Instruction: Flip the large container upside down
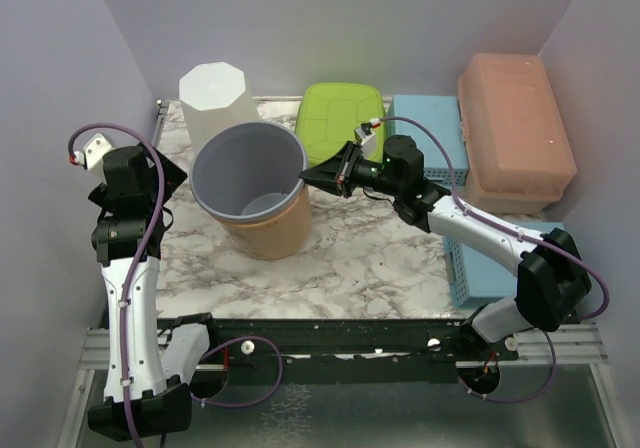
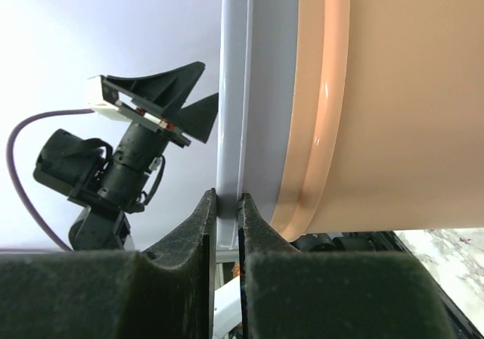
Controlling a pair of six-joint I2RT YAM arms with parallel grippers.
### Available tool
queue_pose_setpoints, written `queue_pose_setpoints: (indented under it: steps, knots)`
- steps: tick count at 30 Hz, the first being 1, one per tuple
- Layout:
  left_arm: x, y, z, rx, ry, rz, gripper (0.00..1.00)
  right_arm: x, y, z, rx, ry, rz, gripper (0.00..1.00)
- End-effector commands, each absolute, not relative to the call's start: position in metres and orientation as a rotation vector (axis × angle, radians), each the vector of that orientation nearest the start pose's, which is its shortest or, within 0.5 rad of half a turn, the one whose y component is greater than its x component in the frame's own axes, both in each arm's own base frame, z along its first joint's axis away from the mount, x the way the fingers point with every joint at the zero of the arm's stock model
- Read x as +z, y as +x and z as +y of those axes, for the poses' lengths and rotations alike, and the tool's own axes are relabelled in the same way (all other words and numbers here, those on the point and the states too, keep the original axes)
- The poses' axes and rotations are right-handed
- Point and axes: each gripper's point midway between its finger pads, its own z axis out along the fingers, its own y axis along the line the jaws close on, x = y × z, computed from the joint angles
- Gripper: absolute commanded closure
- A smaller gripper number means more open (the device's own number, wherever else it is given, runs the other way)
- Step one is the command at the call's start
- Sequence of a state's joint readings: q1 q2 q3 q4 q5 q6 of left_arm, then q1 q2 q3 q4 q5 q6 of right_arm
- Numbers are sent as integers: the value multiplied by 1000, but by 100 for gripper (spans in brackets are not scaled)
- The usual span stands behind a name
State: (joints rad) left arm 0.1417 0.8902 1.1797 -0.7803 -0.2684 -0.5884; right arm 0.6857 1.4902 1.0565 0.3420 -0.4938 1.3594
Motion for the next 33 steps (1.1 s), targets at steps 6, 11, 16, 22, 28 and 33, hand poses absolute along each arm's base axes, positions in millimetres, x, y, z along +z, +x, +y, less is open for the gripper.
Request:
queue_pose_setpoints:
  steps: [6, 11, 16, 22, 28, 33]
  knots:
    - [279, 245, 84, 154, -1014, 1832, 1, 349, 262, 374, 2081, 155, 1891, 100]
    - [278, 249, 78, 114, -996, 1850, 1, 359, 259, 372, 2129, 125, 1836, 99]
    - [286, 270, 36, -124, -746, 1929, 5, 325, 263, 372, 2002, 167, 1982, 100]
    - [282, 287, -28, -518, -498, 1983, 21, 281, 267, 358, 1779, 249, 2113, 99]
    - [288, 289, -50, -662, -420, 1985, 47, 274, 269, 355, 1740, 241, 2139, 99]
    - [299, 290, -47, -635, -412, 1958, 55, 271, 269, 358, 1738, 216, 2157, 100]
